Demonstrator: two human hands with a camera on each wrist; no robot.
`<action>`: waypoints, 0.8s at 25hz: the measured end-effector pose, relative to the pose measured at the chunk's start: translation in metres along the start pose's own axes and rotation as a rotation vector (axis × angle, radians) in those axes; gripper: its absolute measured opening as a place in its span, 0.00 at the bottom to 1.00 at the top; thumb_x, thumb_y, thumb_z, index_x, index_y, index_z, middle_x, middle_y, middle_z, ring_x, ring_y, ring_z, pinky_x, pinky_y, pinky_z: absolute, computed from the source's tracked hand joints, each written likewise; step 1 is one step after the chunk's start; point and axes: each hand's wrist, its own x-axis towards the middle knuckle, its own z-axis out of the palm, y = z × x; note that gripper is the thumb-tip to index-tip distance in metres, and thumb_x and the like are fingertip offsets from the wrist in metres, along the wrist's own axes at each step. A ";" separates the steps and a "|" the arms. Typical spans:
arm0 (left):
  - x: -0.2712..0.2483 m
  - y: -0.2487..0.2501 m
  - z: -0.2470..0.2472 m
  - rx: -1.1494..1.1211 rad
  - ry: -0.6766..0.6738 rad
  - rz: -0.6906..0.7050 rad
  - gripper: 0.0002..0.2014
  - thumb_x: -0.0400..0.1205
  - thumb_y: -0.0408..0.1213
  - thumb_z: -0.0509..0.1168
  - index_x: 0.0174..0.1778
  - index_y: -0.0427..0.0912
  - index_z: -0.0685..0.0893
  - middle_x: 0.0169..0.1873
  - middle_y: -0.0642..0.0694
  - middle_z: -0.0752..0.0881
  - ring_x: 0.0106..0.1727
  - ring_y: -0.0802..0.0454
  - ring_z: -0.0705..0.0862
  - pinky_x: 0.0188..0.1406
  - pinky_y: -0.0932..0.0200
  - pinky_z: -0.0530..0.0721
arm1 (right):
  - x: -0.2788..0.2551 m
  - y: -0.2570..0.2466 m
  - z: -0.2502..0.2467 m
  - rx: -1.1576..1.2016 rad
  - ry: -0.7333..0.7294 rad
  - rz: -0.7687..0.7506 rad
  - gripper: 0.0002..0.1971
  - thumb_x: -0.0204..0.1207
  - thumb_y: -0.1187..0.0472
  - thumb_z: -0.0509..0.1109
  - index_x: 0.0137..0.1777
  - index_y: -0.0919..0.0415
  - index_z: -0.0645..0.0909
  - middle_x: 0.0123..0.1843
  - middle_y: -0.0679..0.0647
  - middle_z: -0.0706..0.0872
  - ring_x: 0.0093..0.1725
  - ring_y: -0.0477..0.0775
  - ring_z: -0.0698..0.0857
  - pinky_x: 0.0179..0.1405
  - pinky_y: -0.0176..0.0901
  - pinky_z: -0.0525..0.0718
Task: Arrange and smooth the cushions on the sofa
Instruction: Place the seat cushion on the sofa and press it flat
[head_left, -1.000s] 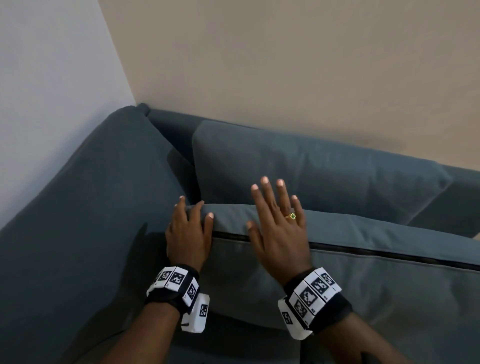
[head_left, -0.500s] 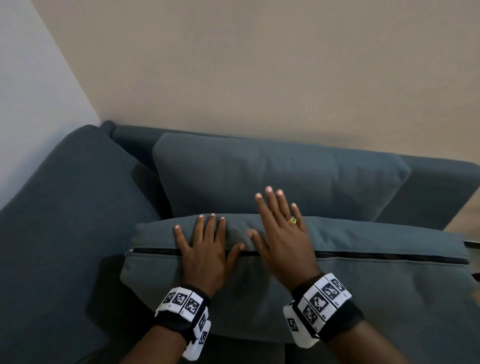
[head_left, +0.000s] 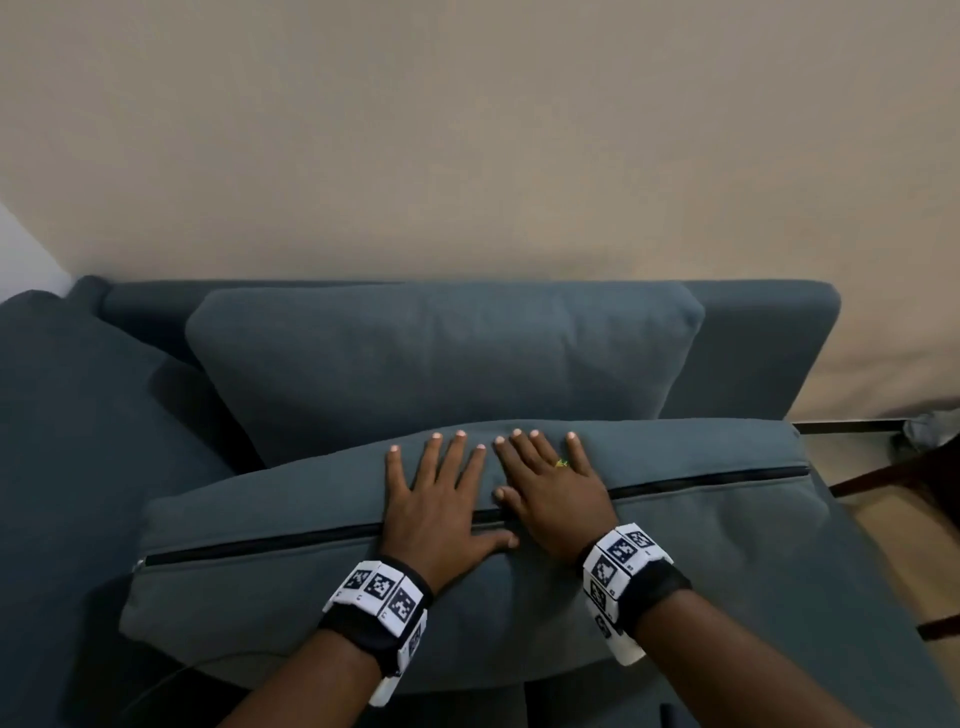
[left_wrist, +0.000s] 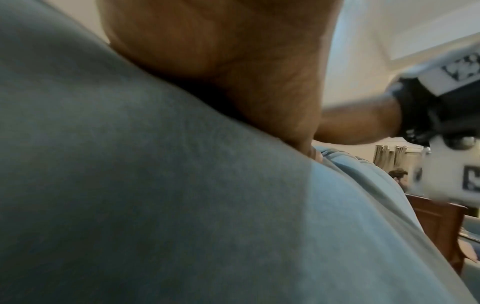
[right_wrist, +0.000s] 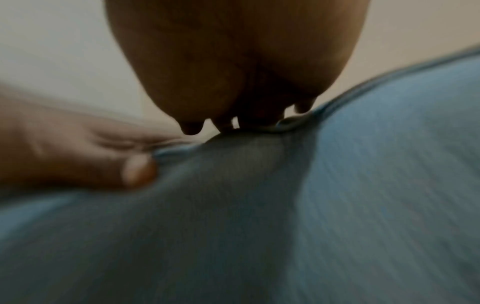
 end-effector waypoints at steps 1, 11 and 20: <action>0.007 0.009 0.000 0.006 -0.002 0.012 0.59 0.67 0.86 0.47 0.89 0.49 0.58 0.89 0.43 0.56 0.89 0.39 0.51 0.79 0.20 0.44 | 0.000 0.011 -0.009 0.056 0.062 0.076 0.36 0.84 0.36 0.35 0.90 0.46 0.48 0.92 0.49 0.47 0.91 0.54 0.48 0.86 0.65 0.41; 0.048 0.099 0.009 0.006 -0.017 0.081 0.64 0.64 0.86 0.47 0.89 0.43 0.56 0.88 0.37 0.56 0.89 0.36 0.55 0.79 0.19 0.45 | -0.035 0.113 -0.034 0.117 0.205 0.317 0.33 0.88 0.37 0.44 0.91 0.46 0.49 0.91 0.47 0.42 0.91 0.54 0.41 0.88 0.58 0.40; 0.074 0.182 0.002 -0.007 -0.042 0.232 0.66 0.64 0.87 0.50 0.88 0.50 0.31 0.89 0.39 0.37 0.89 0.37 0.38 0.80 0.22 0.39 | -0.073 0.202 -0.015 0.088 0.105 0.508 0.40 0.81 0.28 0.34 0.90 0.45 0.44 0.92 0.46 0.41 0.89 0.50 0.35 0.87 0.65 0.38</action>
